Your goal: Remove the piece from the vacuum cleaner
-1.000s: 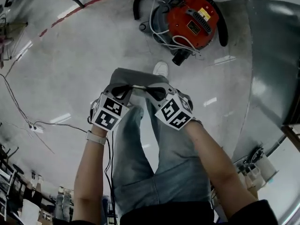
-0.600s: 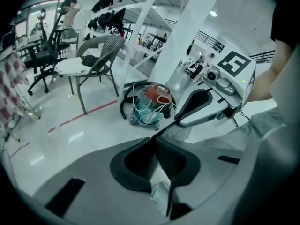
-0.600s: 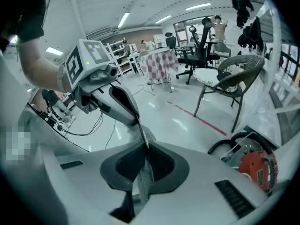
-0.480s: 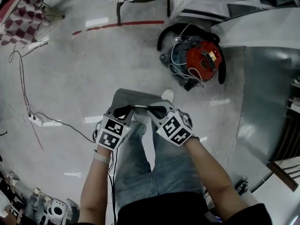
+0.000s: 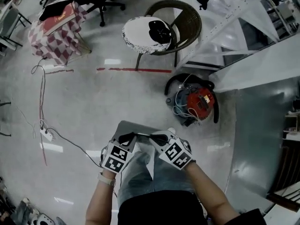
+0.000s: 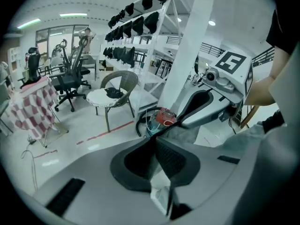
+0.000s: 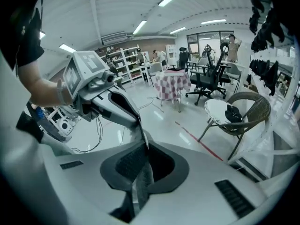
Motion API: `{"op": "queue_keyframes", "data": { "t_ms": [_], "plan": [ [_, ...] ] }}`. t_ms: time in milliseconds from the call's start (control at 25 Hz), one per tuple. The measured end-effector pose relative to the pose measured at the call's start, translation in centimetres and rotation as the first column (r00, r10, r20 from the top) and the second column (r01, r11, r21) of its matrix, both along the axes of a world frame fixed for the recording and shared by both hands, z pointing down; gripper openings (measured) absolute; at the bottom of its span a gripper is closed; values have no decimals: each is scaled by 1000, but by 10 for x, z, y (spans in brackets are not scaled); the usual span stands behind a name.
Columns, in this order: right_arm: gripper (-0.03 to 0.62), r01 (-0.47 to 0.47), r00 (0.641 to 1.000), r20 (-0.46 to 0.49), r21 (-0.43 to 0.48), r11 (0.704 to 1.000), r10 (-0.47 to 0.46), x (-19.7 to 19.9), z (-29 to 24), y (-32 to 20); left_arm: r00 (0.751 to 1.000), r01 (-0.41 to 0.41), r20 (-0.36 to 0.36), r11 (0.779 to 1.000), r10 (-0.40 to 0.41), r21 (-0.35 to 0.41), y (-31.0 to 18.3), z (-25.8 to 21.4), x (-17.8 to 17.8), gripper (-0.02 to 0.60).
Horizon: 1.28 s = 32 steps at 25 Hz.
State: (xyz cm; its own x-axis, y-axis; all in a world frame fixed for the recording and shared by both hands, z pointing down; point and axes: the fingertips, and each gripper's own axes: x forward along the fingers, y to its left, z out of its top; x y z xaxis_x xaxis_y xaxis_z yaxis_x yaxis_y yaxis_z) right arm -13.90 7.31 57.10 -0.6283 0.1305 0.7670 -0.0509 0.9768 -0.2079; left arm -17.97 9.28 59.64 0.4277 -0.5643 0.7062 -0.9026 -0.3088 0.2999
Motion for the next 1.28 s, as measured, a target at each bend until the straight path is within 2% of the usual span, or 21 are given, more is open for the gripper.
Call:
{"op": "queue_keyframes", "data": {
  "t_ms": [120,360,520,880,1280],
  "plan": [
    [44,-9,1000,26,-4,1000,9,-11,-34,17,1000,17,9,999,-18,38,12,-36,-13,48],
    [44,-5,996,87,48,999,1,-37,-106,28,998,55,23,990,-58,127,19,-115,-41,47],
    [43,6,992,127,80,997,-17,-49,-149,40,995,66,57,981,-78,183,27,-157,-54,48],
    [41,36,978,199,162,986,-68,-56,-218,58,983,107,114,948,-147,299,48,-225,-66,48],
    [38,48,957,269,205,978,-104,-66,-255,68,971,127,140,912,-195,391,51,-275,-78,48]
  ]
}}
